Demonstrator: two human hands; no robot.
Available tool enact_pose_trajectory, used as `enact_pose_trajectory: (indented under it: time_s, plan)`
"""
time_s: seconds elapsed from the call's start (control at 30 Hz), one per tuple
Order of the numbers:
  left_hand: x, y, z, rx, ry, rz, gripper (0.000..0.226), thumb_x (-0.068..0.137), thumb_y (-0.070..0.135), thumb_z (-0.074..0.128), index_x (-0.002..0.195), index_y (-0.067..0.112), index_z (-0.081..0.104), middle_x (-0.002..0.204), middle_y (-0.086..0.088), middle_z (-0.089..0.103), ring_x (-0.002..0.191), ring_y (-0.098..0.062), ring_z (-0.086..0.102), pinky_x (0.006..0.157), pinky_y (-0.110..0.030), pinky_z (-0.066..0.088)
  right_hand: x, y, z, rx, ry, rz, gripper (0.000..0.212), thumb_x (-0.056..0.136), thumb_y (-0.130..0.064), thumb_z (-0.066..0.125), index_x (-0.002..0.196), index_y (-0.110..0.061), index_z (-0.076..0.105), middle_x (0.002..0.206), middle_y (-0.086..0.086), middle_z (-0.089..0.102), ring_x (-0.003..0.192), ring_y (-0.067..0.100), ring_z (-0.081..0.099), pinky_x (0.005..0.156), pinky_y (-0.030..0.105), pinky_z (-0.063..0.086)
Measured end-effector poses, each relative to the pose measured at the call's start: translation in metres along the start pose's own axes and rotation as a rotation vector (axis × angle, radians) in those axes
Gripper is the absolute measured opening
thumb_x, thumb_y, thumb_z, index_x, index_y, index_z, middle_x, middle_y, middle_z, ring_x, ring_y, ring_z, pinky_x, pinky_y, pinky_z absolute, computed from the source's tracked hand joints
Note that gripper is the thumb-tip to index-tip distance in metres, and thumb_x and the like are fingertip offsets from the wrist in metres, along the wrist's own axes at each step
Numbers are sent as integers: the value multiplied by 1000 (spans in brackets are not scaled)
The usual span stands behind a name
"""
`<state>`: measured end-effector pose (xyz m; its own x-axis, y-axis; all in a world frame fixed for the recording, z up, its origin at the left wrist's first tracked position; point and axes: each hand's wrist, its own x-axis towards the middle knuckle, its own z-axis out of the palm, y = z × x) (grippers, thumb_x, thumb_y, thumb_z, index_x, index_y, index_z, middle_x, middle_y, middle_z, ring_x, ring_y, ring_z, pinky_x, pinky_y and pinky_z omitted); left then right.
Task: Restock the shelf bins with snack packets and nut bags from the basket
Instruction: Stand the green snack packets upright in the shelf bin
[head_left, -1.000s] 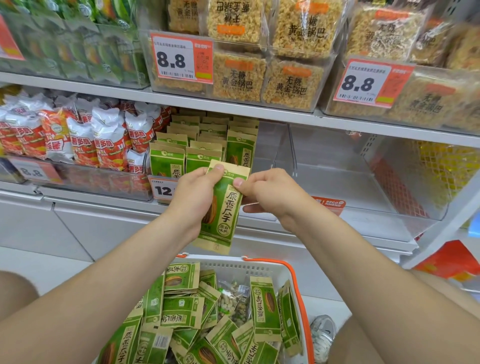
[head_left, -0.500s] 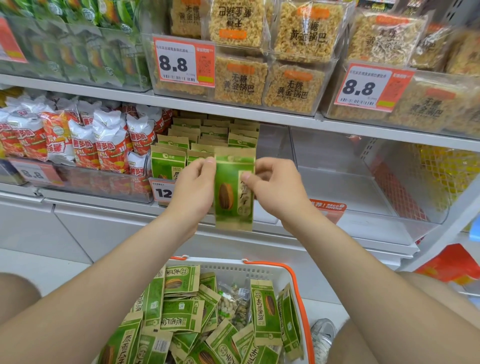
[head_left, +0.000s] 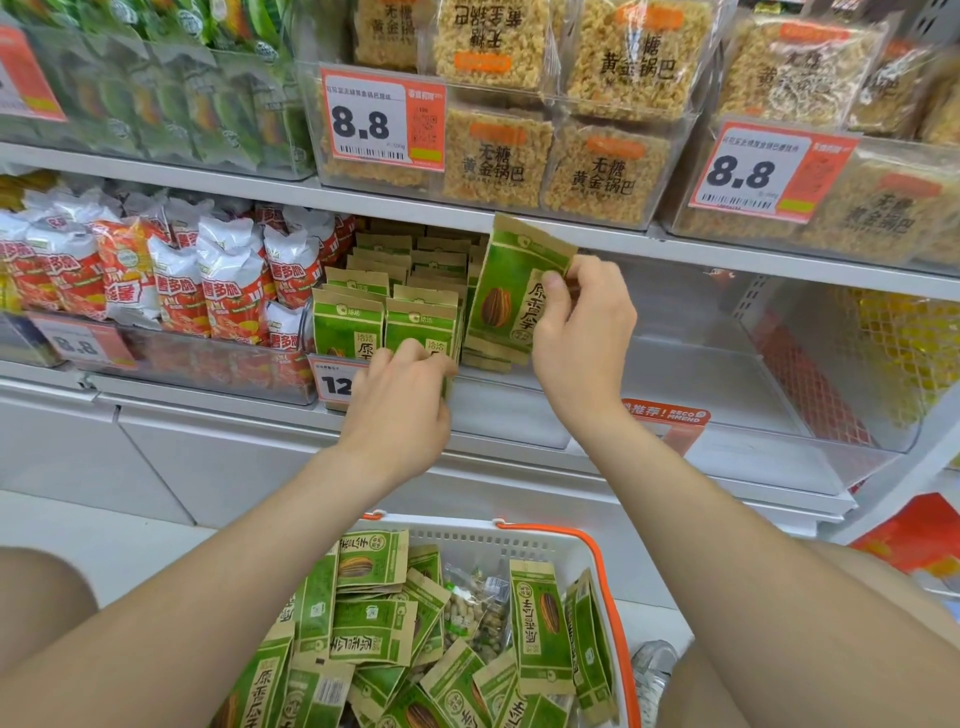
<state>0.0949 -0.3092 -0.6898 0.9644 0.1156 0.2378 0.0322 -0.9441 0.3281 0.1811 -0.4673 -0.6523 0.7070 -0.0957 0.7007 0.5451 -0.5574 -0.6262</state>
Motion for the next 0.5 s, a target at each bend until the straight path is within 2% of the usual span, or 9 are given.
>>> enact_pose_trajectory:
  time_s: [0.07, 0.13, 0.23, 0.3, 0.37, 0.5]
  plan:
    - [1, -1, -1, 43, 15, 28, 49, 97, 14, 53, 144, 27, 59, 132, -3, 54, 120, -31, 46, 99, -48, 41, -3, 1, 6, -60, -35, -105, 9, 101, -8, 58, 99, -7, 67, 101, 7, 57, 82, 18, 53, 70, 29, 38]
    - [2, -3, -2, 46, 7, 40, 49, 97, 14, 53, 144, 28, 59, 132, -2, 54, 121, -30, 47, 99, -48, 41, -6, 8, 14, -132, -101, -100, 13, 102, -13, 59, 104, -10, 72, 103, 6, 56, 82, 23, 58, 69, 34, 45]
    - [2, -5, -3, 43, -7, 57, 48, 99, 14, 52, 144, 29, 59, 135, -1, 54, 122, -30, 47, 100, -48, 41, -9, 18, 25, -277, -206, 65, 20, 103, -28, 59, 96, -21, 77, 91, 4, 64, 81, 28, 63, 65, 34, 44]
    - [1, -8, -2, 29, -9, 77, 48, 100, 14, 52, 145, 28, 59, 134, -1, 54, 121, -30, 47, 100, -47, 43, -8, 23, 30, -307, -239, 206, 24, 103, -32, 60, 88, -22, 76, 81, 3, 69, 79, 29, 63, 65, 31, 42]
    - [1, -10, 0, 19, -5, 93, 48, 100, 13, 52, 146, 27, 59, 133, -1, 54, 120, -30, 47, 100, -47, 45, -5, 26, 35, -265, -248, 318, 23, 102, -31, 63, 89, -21, 79, 81, 3, 71, 80, 28, 63, 67, 31, 43]
    - [2, -13, 2, -18, -4, 109, 48, 100, 11, 53, 146, 24, 59, 130, 0, 55, 116, -29, 45, 100, -50, 47, 0, 30, 46, -198, -237, 387, 19, 101, -28, 65, 94, -21, 82, 86, 6, 75, 85, 30, 68, 70, 30, 47]
